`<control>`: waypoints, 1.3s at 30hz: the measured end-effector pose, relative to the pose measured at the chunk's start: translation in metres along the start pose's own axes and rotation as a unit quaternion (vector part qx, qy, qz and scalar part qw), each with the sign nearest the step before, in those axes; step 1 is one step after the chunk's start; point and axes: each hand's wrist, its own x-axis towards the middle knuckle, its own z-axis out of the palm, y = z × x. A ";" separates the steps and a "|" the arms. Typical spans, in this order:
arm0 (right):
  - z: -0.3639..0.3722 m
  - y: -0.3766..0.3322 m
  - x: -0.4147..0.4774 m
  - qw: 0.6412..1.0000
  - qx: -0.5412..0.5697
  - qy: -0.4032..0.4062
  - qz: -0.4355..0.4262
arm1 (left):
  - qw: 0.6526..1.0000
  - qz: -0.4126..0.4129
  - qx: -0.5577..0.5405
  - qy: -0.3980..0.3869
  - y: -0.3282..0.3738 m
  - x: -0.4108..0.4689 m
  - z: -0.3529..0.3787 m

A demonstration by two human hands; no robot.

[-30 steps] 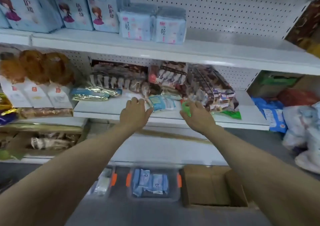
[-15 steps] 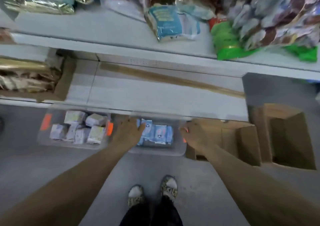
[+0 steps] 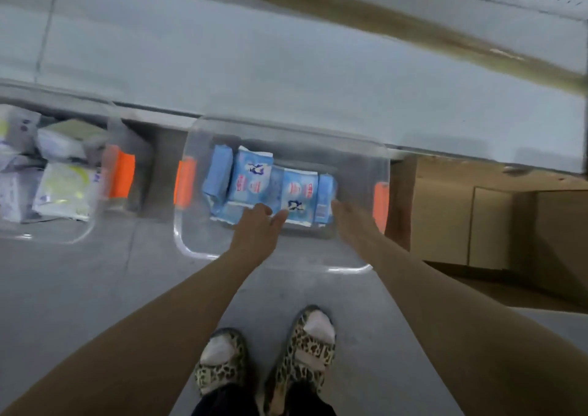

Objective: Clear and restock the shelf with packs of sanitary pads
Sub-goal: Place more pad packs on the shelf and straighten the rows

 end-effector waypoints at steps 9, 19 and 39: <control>0.055 0.030 0.127 0.975 0.197 0.061 0.078 | 0.996 -0.015 -0.084 0.032 -0.018 0.095 0.073; 0.067 0.045 0.135 0.911 0.398 -0.025 0.106 | 0.978 -0.061 -0.193 0.056 -0.018 0.105 0.079; -0.006 0.007 -0.095 0.841 0.538 -0.065 0.013 | 0.860 -0.146 -0.489 -0.019 0.026 -0.057 -0.052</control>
